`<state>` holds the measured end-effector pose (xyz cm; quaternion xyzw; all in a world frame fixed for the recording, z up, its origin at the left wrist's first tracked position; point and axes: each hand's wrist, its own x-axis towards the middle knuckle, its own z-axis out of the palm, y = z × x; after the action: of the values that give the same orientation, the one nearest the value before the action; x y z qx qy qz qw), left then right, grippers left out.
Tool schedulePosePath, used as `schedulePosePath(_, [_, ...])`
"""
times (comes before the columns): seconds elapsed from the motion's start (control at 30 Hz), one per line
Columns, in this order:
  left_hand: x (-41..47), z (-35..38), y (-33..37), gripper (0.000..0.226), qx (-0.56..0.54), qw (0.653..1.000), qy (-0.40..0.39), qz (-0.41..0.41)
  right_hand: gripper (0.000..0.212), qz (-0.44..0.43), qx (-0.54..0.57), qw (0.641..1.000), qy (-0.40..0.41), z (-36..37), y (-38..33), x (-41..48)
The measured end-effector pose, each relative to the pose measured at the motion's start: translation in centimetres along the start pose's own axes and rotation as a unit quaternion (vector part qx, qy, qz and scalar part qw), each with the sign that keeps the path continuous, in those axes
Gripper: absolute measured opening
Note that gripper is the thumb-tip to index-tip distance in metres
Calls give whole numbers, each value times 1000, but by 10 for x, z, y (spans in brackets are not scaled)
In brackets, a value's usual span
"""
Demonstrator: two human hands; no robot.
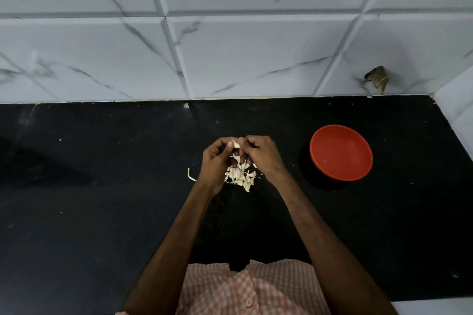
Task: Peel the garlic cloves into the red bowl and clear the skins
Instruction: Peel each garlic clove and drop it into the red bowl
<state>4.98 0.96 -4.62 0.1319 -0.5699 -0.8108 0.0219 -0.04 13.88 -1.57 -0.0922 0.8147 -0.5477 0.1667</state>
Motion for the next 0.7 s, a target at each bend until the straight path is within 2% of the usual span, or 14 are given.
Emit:
schedulePosePath(0.1, [-2, 1, -1, 28, -4, 1000, -1, -6, 37, 9, 42, 999, -29, -2, 2, -1])
schedulePosePath(0.23, [-3, 3, -1, 22, -28, 999, 7, -30, 39, 8, 95, 994, -54, -5, 2, -4])
schedulePosePath(0.5, [-4, 4, 2, 23, 24, 1000, 13, -1, 36, -10, 61, 997, -38, -4, 4, -3])
schedulePosePath(0.6, [-6, 6, -2, 19, -15, 999, 23, -31, 35, -5, 79, 996, -28, -3, 6, -3])
schedulePosePath(0.7, [-2, 6, -1, 27, -118, 987, 34, -99, 29, -3, 58, 998, 35, -5, 12, 0])
